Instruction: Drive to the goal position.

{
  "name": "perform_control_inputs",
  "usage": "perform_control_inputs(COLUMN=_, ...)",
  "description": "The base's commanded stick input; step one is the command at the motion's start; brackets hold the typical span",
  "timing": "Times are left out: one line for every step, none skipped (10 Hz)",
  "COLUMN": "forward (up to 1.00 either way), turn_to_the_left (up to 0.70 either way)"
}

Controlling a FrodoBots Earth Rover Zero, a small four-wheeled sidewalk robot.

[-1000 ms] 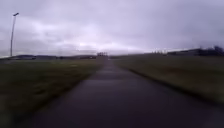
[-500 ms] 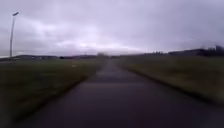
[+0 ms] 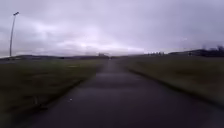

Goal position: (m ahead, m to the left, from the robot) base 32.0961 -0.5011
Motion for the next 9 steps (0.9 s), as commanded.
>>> perform_control_inputs(forward=1.00, turn_to_the_left=-0.26)
perform_control_inputs(forward=1.00, turn_to_the_left=0.00)
perform_control_inputs(forward=1.00, turn_to_the_left=0.00)
perform_control_inputs(forward=1.00, turn_to_the_left=0.00)
perform_control_inputs(forward=1.00, turn_to_the_left=0.00)
perform_control_inputs(forward=1.00, turn_to_the_left=0.00)
perform_control_inputs(forward=1.00, turn_to_the_left=0.00)
perform_control_inputs(forward=1.00, turn_to_the_left=0.00)
perform_control_inputs(forward=1.00, turn_to_the_left=0.00)
